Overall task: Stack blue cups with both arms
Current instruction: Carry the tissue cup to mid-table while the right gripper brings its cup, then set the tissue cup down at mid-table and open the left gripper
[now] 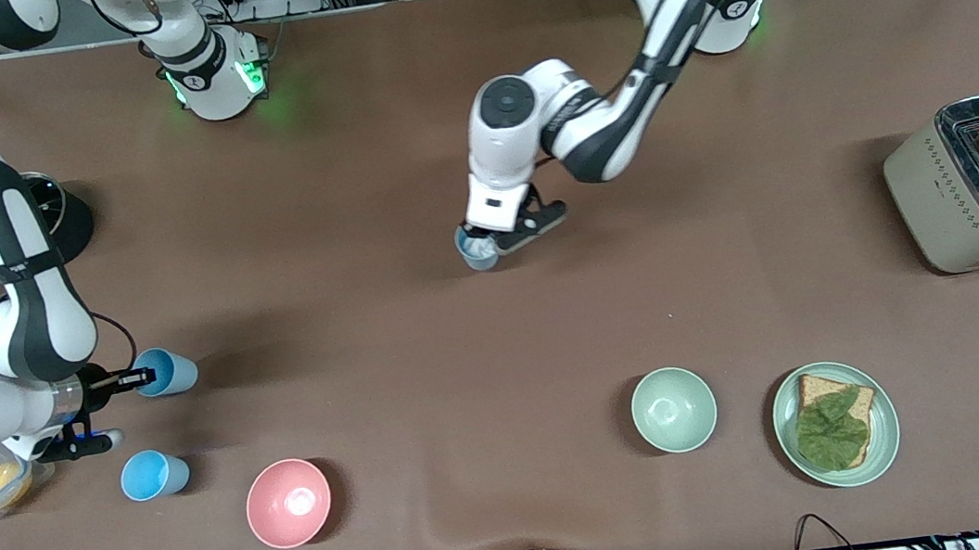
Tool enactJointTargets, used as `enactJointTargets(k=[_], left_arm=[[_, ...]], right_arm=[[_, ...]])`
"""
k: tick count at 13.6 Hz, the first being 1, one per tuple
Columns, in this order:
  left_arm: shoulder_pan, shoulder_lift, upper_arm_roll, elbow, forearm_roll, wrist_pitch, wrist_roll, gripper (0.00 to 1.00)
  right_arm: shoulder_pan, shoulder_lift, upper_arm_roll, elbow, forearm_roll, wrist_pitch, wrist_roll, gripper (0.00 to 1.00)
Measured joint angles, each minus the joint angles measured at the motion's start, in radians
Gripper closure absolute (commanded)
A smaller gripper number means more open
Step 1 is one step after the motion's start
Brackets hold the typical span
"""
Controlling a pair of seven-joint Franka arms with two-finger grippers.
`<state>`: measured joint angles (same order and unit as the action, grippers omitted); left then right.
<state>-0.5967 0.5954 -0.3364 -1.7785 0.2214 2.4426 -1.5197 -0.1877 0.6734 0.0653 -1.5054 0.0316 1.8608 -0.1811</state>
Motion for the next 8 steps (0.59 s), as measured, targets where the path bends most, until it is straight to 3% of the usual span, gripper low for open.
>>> enactJointTargets(k=[3,4,5,6,8], left_arm=[[-0.041,0.035,0.001,0.028,0.013,0.000,-0.049,1.00],[-0.053,0.041,0.003,0.031,0.013,0.000,-0.063,0.92],[-0.066,0.045,0.007,0.035,0.015,0.000,-0.082,0.22],[-0.078,0.047,0.013,0.038,0.020,0.000,-0.100,0.00],[-0.085,0.049,0.020,0.047,0.026,0.000,-0.136,0.00]], right_arm=[[0.054,-0.048,0.007,0.003,0.010,-0.076,0.101,1.00],[0.078,-0.068,0.010,0.003,0.033,-0.106,0.136,1.00],[0.101,-0.089,0.011,0.004,0.071,-0.143,0.164,1.00],[0.120,-0.110,0.012,0.004,0.108,-0.184,0.184,1.00],[0.140,-0.150,0.013,0.003,0.157,-0.268,0.206,1.00]])
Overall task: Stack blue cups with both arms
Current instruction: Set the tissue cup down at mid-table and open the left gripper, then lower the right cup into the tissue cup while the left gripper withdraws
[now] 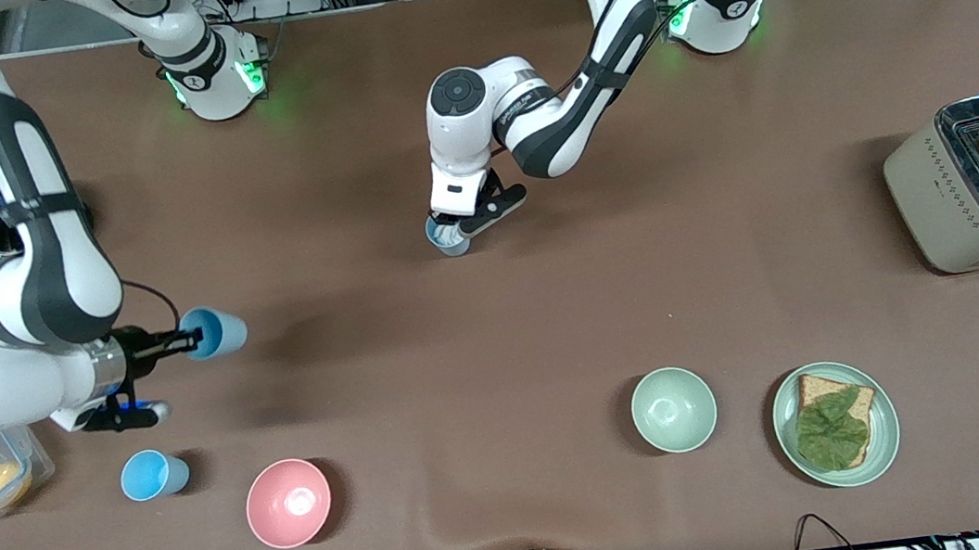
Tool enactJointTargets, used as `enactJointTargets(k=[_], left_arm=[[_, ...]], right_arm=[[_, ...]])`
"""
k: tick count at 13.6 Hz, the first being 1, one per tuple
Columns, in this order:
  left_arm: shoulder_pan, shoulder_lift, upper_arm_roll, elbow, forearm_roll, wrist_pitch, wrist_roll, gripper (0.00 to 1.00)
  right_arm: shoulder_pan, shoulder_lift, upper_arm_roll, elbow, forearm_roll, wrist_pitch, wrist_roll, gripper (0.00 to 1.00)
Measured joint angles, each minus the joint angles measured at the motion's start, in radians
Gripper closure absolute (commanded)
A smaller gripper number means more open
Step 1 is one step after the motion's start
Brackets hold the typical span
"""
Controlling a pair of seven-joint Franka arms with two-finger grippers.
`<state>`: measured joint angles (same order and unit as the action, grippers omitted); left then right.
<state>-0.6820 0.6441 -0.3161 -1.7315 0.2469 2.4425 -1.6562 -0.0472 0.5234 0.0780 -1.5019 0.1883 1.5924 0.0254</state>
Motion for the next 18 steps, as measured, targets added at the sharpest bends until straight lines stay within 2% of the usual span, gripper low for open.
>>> enactJointTargets(k=[2,5,10,13,15,18], left_arm=[[0.001,-0.002,0.005,0.014,0.002,-0.010,-0.020,0.00],[0.003,-0.035,0.007,0.035,0.002,-0.073,-0.024,0.00],[0.028,-0.220,0.011,0.053,0.004,-0.288,-0.025,0.00],[0.120,-0.340,0.013,0.053,0.004,-0.406,0.087,0.00],[0.191,-0.394,0.014,0.053,-0.008,-0.442,0.188,0.00],[0.309,-0.460,0.016,0.053,-0.043,-0.522,0.426,0.00]], right_arm=[[0.024,-0.036,0.002,-0.001,0.020,-0.039,0.050,1.00],[0.118,-0.069,0.004,-0.003,0.053,-0.042,0.206,1.00],[0.276,-0.088,0.006,-0.005,0.097,-0.004,0.461,1.00],[0.381,-0.091,0.006,-0.039,0.099,0.075,0.607,1.00],[0.438,-0.095,0.006,-0.095,0.099,0.175,0.673,1.00],[0.499,-0.097,0.005,-0.182,0.100,0.313,0.719,1.00]])
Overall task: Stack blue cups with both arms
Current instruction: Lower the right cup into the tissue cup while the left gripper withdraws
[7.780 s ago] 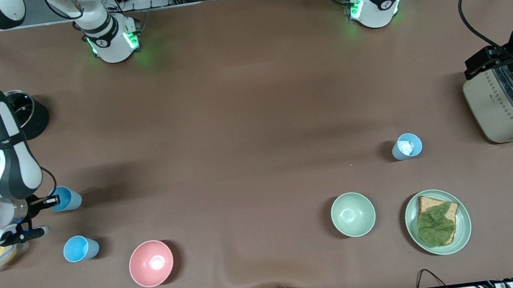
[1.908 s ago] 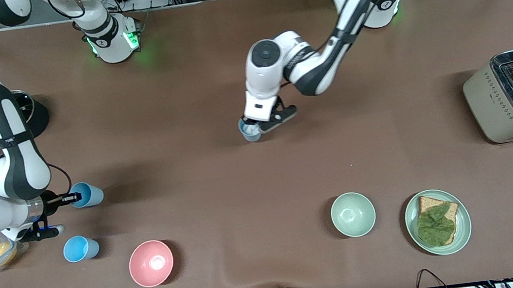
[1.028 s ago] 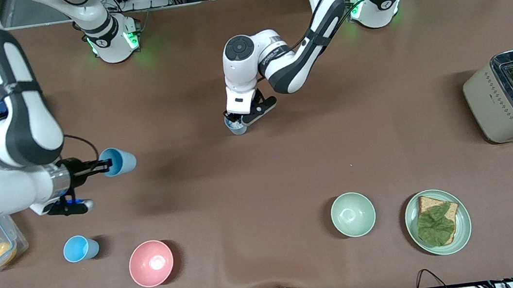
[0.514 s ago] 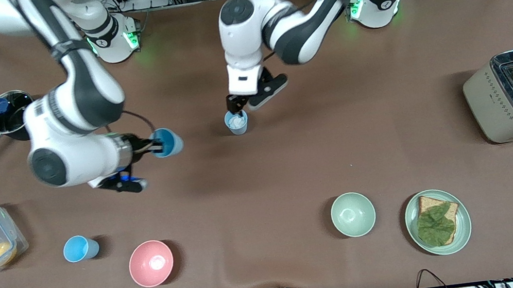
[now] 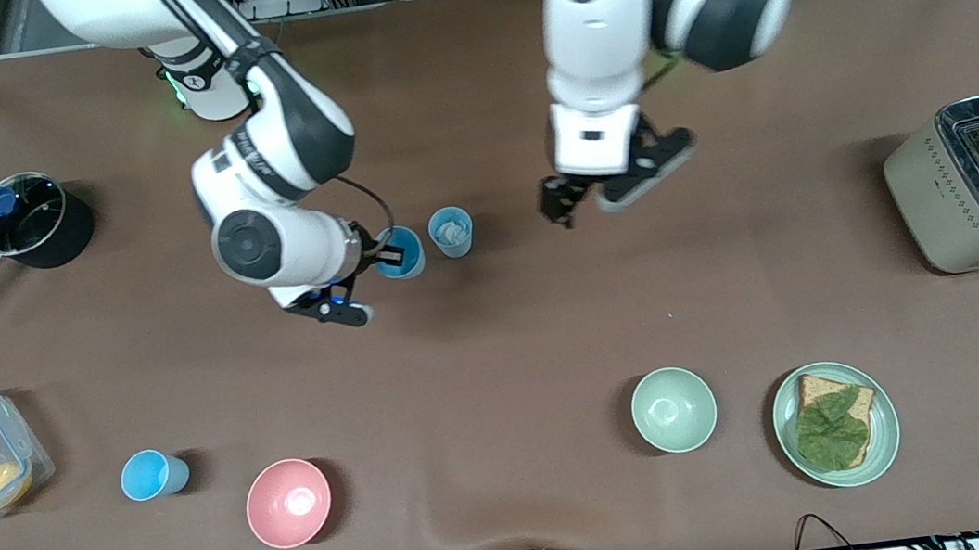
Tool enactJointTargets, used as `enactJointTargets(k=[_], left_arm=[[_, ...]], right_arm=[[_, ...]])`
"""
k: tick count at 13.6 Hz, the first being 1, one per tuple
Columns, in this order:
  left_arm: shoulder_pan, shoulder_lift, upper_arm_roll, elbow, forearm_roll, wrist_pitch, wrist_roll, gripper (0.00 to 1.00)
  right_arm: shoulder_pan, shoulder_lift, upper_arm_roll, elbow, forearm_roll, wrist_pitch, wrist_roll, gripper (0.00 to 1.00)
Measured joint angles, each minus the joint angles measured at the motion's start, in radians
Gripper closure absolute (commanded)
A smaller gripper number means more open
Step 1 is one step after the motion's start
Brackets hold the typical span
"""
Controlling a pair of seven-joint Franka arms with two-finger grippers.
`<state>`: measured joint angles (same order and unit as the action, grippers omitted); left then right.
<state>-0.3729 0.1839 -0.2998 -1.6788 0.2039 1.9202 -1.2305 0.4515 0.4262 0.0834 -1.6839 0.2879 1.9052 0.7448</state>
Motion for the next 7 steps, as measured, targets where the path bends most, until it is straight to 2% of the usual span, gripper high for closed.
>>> enactJointTargets(k=[4,7], left_arm=[[0.190,-0.088,0.004,0.002,-0.037,-0.100,0.367,0.00],[0.345,-0.112,0.006,0.017,-0.073,-0.142,0.629,0.00]], right_arm=[[0.100,-0.001,0.000,-0.069,0.001,0.126,0.091,1.00],[0.139,-0.005,0.000,-0.090,0.001,0.132,0.108,1.00]])
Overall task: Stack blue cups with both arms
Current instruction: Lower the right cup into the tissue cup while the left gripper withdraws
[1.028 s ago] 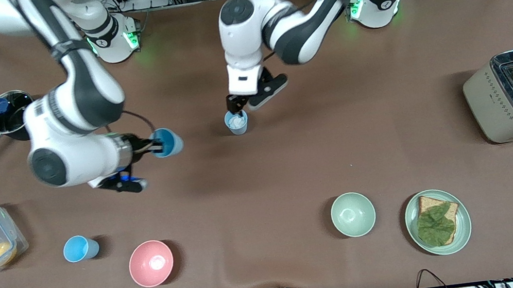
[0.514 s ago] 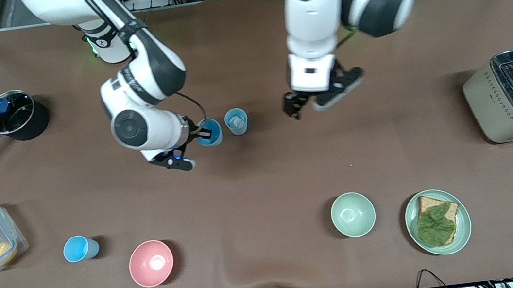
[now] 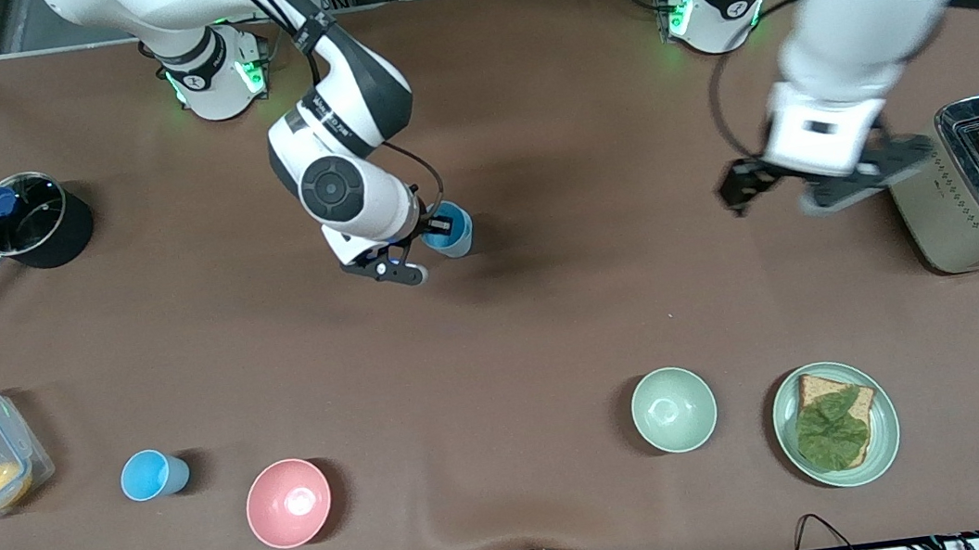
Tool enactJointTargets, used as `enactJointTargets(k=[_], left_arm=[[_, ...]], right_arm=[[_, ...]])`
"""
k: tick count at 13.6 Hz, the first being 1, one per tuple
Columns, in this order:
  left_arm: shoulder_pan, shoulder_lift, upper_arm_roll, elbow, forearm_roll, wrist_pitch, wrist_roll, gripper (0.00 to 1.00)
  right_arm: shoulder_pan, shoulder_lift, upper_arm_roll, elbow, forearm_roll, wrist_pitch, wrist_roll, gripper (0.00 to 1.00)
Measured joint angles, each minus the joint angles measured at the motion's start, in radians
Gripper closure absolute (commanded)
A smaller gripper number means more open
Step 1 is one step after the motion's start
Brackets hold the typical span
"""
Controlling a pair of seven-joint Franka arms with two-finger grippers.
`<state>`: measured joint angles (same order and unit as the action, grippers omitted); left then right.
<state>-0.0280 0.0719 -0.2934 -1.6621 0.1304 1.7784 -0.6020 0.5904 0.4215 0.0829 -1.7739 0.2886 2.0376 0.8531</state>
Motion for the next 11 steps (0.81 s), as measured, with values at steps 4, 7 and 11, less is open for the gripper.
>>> enactJointTargets(k=[4,7,11], left_arm=[[0.102,-0.013,-0.001,0.041,-0.038,-0.078,0.138,0.00],[0.196,-0.032,-0.002,0.103,-0.042,-0.167,0.306,0.00],[0.317,-0.044,0.003,0.116,-0.100,-0.195,0.515,0.00]], right_arm=[[0.035,-0.001,0.000,-0.021,0.000,0.000,0.027,1.00],[0.038,-0.002,-0.002,-0.026,0.000,0.000,0.032,1.00],[0.038,-0.002,-0.005,-0.040,-0.003,0.000,0.032,0.00]])
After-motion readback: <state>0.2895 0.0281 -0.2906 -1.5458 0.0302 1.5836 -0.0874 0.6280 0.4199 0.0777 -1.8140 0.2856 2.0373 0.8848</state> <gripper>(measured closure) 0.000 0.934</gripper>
